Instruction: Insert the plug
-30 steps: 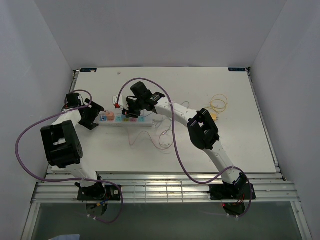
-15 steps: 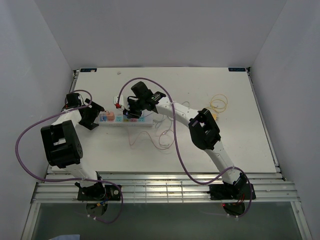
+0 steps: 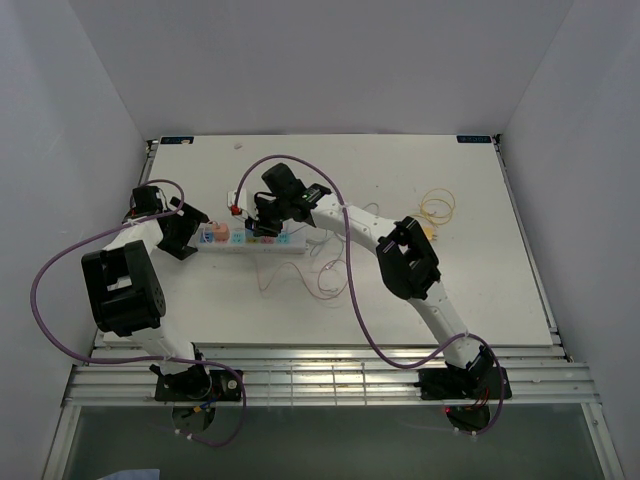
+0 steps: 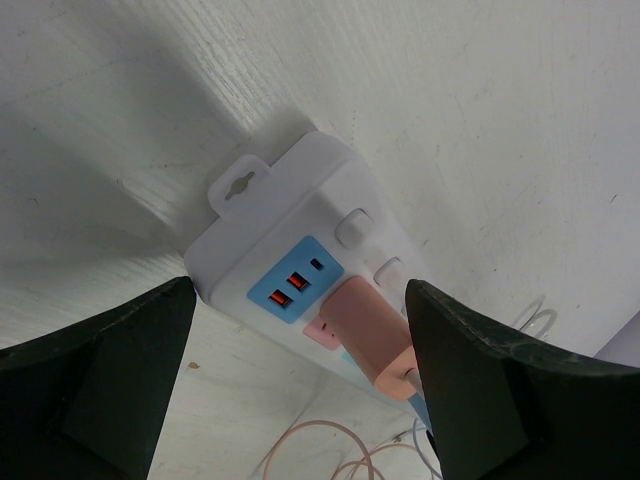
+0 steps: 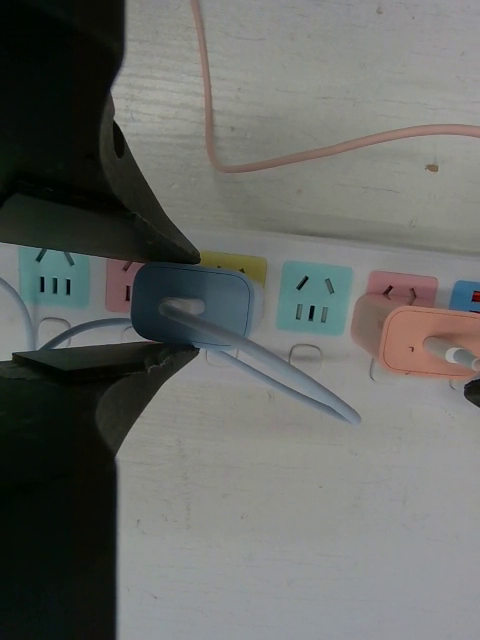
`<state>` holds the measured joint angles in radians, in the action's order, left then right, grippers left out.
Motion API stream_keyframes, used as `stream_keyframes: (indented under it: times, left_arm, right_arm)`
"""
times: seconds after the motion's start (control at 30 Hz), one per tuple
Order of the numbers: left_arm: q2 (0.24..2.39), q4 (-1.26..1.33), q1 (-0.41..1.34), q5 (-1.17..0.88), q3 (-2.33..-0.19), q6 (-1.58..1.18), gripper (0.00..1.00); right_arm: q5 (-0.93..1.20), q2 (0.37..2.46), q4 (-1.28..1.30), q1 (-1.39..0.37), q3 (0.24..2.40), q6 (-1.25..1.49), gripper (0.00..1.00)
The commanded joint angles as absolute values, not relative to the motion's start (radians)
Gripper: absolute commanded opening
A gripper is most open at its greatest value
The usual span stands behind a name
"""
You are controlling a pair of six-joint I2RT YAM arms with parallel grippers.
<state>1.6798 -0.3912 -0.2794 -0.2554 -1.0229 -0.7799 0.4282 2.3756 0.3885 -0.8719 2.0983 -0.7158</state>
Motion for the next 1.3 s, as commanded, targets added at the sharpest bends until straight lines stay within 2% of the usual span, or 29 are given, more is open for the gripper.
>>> stream_keyframes:
  times: [0.0,0.7,0.87,1.0,1.27]
  left_arm:
    - [1.671,-0.387,-0.278,-0.272,-1.032,-0.769,0.97]
    - [1.669,-0.387,-0.268,-0.275,-1.034,-0.761,0.97]
    - [1.680,-0.388,-0.262,-0.279,-1.040,-0.756,0.97]
    - [1.683,-0.384,-0.256,-0.279,-1.040,-0.749,0.94]
    - [1.684,-0.383,-0.249,-0.276,-1.039,-0.749,0.93]
  right_arm:
    - [0.437,2.391,0.348,-0.874,2.149,-0.704,0.08]
    - [0.430,2.436,0.442,-0.880,2.189,-0.775,0.08]
    - [0.403,2.450,0.521,-0.903,2.212,-0.828,0.08]
    - [0.339,2.494,0.571,-0.913,2.270,-0.815,0.08]
    - [0.284,2.543,0.598,-0.911,2.257,-0.743,0.08]
